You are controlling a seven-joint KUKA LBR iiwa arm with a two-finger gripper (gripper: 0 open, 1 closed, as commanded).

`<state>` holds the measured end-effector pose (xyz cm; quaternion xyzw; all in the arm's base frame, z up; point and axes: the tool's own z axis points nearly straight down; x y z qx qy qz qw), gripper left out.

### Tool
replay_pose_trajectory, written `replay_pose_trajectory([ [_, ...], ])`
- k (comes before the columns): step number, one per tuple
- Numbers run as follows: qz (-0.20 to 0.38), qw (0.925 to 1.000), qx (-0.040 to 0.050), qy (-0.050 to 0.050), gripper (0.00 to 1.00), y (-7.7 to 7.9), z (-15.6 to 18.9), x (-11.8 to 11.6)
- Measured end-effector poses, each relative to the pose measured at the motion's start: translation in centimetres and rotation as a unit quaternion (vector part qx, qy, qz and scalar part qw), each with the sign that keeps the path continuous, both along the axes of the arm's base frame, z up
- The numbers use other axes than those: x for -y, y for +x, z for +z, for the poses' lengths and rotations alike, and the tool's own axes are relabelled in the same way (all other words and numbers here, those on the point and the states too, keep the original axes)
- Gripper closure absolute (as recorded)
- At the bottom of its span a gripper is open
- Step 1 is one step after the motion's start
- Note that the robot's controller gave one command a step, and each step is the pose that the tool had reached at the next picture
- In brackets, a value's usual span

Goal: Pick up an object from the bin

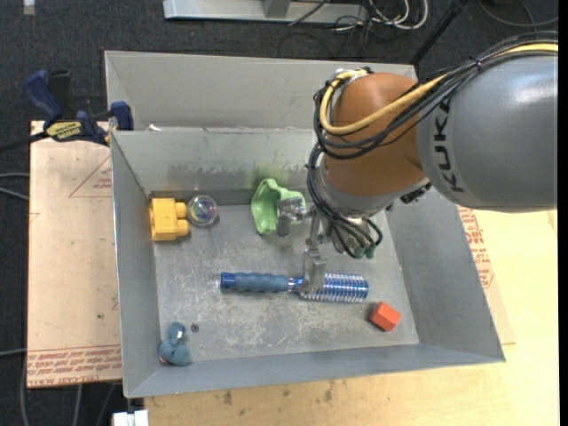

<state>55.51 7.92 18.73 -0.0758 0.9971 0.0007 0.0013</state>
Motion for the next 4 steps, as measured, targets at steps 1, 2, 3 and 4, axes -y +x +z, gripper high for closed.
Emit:
replay_pose_trajectory([
  [1,-0.048,0.9989,-0.0036,0.000,0.00,1.6,-12.2,0.3],
  [2,-0.048,0.9988,-0.0006,0.000,1.00,1.8,-11.7,0.3],
  [3,-0.046,0.9989,0.0031,0.000,1.00,0.5,1.3,2.3],
  [4,0.171,0.9852,0.0025,-0.001,1.00,0.9,8.4,2.5],
])
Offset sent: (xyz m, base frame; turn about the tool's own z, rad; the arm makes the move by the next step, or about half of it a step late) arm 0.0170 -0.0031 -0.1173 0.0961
